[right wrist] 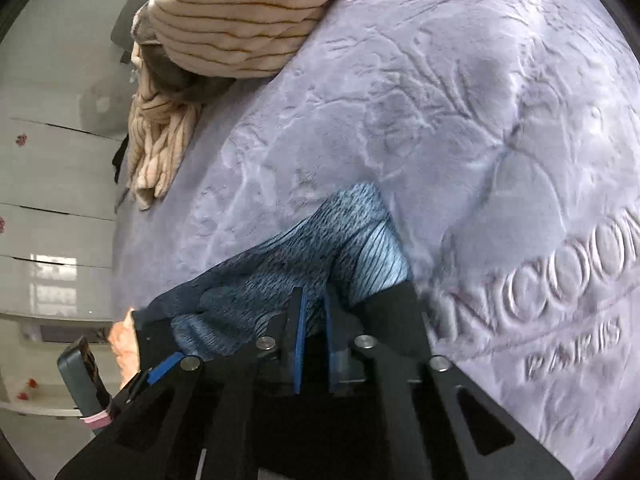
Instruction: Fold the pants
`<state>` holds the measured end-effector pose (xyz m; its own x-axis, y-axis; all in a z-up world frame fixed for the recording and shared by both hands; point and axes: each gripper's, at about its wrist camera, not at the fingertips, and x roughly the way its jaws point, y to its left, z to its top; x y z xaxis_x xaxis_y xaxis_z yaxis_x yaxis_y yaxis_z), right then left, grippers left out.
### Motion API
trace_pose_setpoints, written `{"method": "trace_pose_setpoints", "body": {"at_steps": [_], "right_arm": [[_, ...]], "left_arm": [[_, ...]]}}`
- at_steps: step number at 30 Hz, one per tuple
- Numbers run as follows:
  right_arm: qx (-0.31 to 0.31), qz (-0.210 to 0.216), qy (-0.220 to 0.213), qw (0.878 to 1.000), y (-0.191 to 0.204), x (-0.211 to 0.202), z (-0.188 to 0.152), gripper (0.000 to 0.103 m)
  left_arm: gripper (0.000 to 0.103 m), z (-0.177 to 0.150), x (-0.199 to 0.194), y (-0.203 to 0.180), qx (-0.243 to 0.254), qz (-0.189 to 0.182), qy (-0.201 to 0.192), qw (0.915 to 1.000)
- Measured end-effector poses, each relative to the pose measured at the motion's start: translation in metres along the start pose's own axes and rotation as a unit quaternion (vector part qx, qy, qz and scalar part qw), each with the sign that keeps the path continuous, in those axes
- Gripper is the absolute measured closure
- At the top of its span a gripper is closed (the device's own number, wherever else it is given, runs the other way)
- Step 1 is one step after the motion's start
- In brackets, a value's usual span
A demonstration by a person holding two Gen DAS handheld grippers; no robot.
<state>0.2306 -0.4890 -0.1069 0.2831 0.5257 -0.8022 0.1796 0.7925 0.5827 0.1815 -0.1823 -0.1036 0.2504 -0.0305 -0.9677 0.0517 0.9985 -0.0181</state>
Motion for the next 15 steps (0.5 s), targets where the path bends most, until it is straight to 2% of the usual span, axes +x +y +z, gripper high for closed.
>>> {"method": "trace_pose_setpoints", "body": {"at_steps": [1, 3, 5, 8, 12, 15], "right_arm": [[-0.003, -0.007, 0.002, 1.0, 0.003, -0.004, -0.003, 0.089], [-0.018, -0.014, 0.01, 1.0, 0.019, -0.007, -0.014, 0.075], [-0.037, -0.013, 0.02, 0.999, 0.032, -0.006, -0.028, 0.067], [-0.076, -0.007, 0.039, 0.996, 0.066, 0.015, -0.051, 0.067], [-0.092, -0.008, 0.08, 0.993, 0.097, 0.057, -0.077, 0.067], [-0.122, -0.029, 0.095, 0.988, 0.12, 0.074, -0.1, 0.064]], "left_arm": [[0.007, -0.004, -0.005, 0.007, -0.001, -0.001, 0.001, 1.0], [0.007, -0.012, -0.014, 0.021, -0.01, -0.001, 0.005, 0.9999], [0.007, -0.023, -0.021, 0.039, -0.024, 0.007, 0.01, 0.9996], [0.007, -0.037, -0.028, 0.061, -0.043, 0.025, 0.02, 0.9986], [0.007, -0.058, -0.037, 0.089, -0.065, 0.046, 0.028, 0.9964], [0.007, -0.074, -0.046, 0.108, -0.074, 0.055, 0.031, 0.9953]]}}
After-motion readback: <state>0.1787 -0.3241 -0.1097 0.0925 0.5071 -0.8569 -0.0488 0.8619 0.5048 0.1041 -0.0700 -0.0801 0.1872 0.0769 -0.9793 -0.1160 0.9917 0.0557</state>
